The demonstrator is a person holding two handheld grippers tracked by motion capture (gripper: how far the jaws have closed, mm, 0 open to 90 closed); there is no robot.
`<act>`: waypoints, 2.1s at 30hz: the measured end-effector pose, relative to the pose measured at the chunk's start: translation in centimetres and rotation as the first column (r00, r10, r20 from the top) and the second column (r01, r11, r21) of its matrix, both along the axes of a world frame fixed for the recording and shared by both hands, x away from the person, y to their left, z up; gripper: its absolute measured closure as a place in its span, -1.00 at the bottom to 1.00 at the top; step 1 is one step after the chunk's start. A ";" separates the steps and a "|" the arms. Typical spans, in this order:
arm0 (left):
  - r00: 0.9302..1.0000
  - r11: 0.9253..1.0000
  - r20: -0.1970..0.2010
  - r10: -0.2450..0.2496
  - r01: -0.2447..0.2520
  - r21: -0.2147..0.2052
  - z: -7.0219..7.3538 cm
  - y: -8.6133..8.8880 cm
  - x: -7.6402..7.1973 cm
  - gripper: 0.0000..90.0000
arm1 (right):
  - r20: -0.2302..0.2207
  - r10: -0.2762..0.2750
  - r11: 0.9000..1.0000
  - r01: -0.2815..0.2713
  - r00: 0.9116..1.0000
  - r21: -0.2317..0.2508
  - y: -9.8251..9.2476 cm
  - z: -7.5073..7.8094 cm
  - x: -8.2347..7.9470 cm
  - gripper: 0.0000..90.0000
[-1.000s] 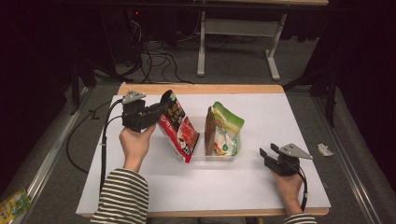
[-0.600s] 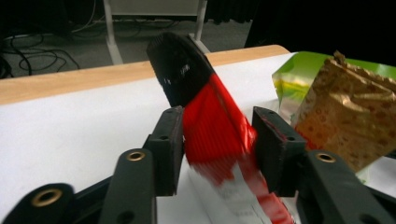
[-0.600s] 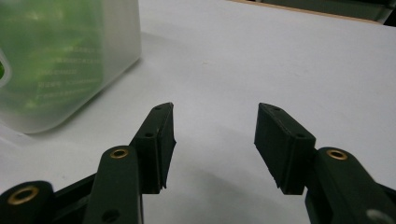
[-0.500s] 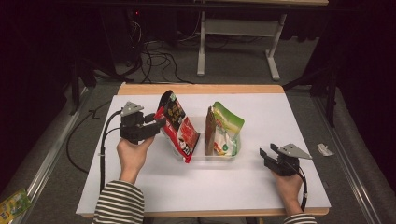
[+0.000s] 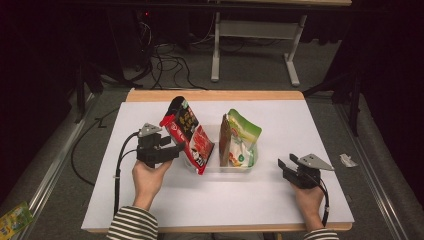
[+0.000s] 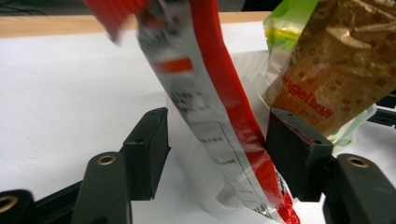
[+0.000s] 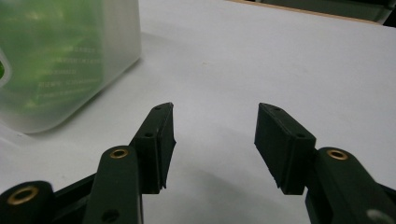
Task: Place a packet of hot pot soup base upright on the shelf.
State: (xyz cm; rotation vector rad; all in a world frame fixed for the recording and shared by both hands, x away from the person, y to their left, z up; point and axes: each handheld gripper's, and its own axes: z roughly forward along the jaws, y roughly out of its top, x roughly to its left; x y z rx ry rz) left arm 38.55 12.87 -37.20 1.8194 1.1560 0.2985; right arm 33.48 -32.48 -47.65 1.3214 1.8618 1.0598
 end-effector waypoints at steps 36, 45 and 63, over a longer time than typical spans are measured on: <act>0.986 0.966 0.063 -0.156 0.139 0.218 -0.7 -5.2 3.0 0.28 | -0.019 0.003 1.000 -0.004 1.000 -0.014 0.1 0.0 0.2 0.04; 0.988 0.970 0.044 -0.146 0.134 0.202 -1.5 -4.5 3.0 0.40 | -0.014 0.007 1.000 -0.007 1.000 -0.010 0.1 0.0 0.2 0.03; 0.991 0.980 0.053 -0.124 0.114 0.162 -2.4 -3.5 1.6 0.34 | -0.020 0.004 1.000 -0.004 1.000 -0.009 0.1 0.0 0.2 0.03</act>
